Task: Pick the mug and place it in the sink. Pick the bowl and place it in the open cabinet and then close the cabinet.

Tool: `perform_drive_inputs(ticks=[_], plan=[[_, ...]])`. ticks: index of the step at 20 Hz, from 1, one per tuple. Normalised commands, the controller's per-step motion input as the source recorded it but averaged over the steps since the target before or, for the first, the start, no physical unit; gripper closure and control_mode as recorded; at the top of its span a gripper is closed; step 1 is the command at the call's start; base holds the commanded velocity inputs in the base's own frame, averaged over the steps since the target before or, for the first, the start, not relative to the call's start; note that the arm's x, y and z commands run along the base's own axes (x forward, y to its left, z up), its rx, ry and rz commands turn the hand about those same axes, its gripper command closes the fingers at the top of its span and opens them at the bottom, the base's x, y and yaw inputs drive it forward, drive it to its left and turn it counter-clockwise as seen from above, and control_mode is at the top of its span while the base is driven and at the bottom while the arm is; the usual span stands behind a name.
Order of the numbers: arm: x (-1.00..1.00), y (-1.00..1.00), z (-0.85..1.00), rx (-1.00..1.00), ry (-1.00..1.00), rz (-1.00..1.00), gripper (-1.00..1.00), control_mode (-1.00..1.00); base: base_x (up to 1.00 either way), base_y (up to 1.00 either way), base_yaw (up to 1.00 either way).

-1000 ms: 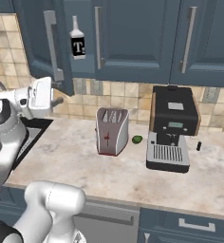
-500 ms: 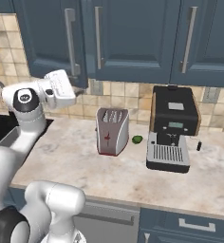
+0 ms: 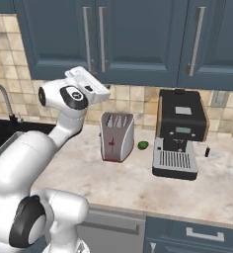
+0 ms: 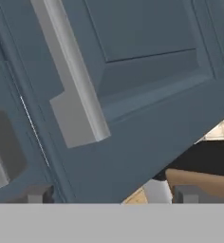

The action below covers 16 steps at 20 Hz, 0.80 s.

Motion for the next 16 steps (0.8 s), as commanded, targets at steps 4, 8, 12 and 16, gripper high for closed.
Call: perform_drive_inputs(ticks=[4,8,12,16], plan=[[0.79,-0.59,0.0,0.05,-0.05,0.35,-1.0,-1.0,0.0,0.0,0.0],[0.84,-0.49,0.0,0.02,-0.1,0.35,-1.0,-1.0,0.0,0.0,0.0],[0.93,-0.32,0.0,0.0,-0.18,0.34,-1.0,-1.0,0.0,0.0,0.0],[0.99,-0.24,0.0,0.0,-0.25,0.32,-1.0,-1.0,0.0,0.0,0.0]])
